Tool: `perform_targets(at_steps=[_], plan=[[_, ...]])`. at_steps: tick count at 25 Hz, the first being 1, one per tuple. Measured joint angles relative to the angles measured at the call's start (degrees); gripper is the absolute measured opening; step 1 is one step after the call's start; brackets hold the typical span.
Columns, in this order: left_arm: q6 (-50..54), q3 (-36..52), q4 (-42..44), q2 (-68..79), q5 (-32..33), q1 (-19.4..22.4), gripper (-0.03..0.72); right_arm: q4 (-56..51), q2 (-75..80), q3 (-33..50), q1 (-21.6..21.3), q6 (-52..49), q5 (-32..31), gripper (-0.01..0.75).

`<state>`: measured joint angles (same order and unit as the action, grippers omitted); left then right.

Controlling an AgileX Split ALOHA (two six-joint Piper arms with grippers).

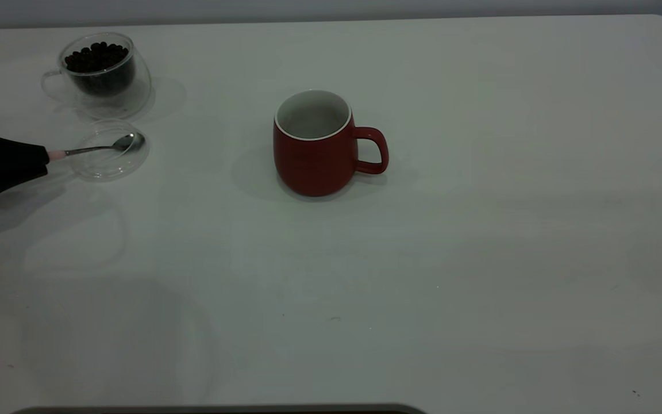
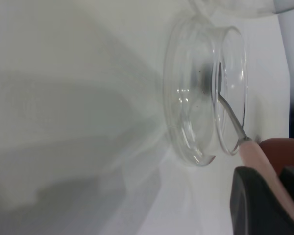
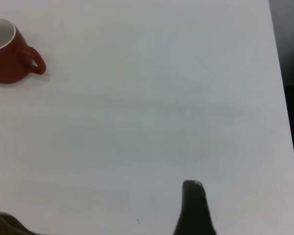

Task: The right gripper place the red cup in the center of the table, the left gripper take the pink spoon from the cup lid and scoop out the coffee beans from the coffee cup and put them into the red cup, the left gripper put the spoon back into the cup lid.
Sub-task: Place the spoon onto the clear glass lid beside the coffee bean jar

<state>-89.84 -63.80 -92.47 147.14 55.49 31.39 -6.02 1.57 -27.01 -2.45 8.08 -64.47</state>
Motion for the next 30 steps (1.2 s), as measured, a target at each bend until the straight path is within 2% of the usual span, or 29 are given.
perform_targets(at_steps=[3,11,14,21,26,30], plan=[[-0.43,0.00,-0.13,0.00,0.00,0.00,0.207,0.00,0.00,0.00,0.00,0.00,0.00,0.591],[-3.75,0.00,-0.48,0.00,0.13,0.00,0.519,0.00,0.00,0.00,0.00,0.00,0.00,0.591],[-4.48,-0.37,-0.80,0.00,0.12,0.12,0.602,0.00,0.00,0.00,0.00,0.00,0.00,0.591],[-1.84,-5.27,0.64,0.00,0.54,2.10,0.629,0.00,0.00,0.00,0.00,0.00,0.00,0.591],[3.69,-10.65,7.84,-0.06,0.24,2.64,0.623,0.00,0.00,0.00,0.00,0.00,0.00,0.591],[12.75,-15.44,18.79,-2.39,0.24,2.37,0.617,0.00,0.00,0.00,0.00,0.00,0.00,0.591]])
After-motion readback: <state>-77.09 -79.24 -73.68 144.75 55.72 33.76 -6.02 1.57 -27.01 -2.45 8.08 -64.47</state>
